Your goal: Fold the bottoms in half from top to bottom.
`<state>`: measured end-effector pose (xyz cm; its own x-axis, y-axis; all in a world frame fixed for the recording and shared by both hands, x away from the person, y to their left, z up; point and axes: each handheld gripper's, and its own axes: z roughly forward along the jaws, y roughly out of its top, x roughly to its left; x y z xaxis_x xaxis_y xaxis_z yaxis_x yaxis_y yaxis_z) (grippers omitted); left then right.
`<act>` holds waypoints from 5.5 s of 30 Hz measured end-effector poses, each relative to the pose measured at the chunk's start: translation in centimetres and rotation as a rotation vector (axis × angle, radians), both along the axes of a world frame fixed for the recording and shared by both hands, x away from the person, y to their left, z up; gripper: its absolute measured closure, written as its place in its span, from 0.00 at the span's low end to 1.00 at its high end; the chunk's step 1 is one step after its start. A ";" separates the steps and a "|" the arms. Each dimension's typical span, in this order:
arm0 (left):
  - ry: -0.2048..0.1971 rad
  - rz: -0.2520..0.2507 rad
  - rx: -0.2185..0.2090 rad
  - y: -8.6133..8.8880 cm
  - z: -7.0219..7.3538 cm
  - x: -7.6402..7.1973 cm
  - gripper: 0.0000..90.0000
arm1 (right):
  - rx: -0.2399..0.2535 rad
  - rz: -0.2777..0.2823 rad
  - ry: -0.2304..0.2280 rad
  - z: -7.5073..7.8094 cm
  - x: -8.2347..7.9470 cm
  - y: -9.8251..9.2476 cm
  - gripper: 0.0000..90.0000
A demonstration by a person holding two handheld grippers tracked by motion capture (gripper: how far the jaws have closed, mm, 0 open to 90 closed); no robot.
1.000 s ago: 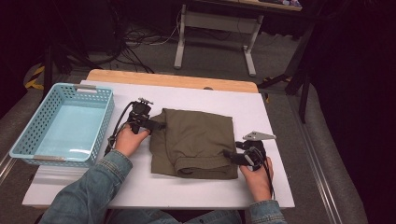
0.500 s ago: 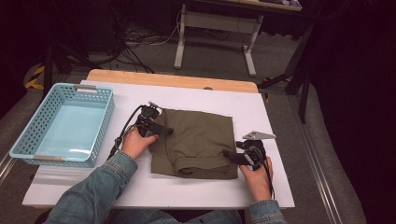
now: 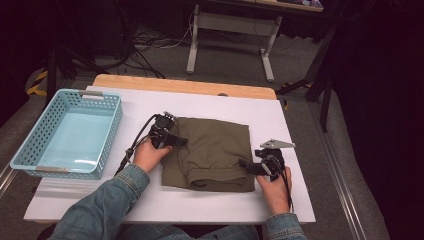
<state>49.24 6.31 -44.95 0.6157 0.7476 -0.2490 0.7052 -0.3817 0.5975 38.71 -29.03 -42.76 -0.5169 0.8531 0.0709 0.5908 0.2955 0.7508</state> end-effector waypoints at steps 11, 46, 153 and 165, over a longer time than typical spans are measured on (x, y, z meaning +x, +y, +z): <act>-0.039 0.010 0.052 -1.1 0.0 -0.7 0.43 | -0.021 -0.068 0.036 -1.3 2.4 0.2 0.11; -0.069 0.021 0.049 -2.2 -0.1 -1.1 0.56 | -0.112 -0.169 0.112 -1.9 3.9 2.1 0.61; -0.171 0.017 -0.170 -2.2 6.8 -4.3 0.92 | -0.031 -0.060 -0.026 3.4 1.4 4.6 0.95; -0.215 0.022 -0.179 -1.3 8.3 -4.6 0.92 | -0.024 -0.037 -0.058 4.8 1.2 5.6 0.95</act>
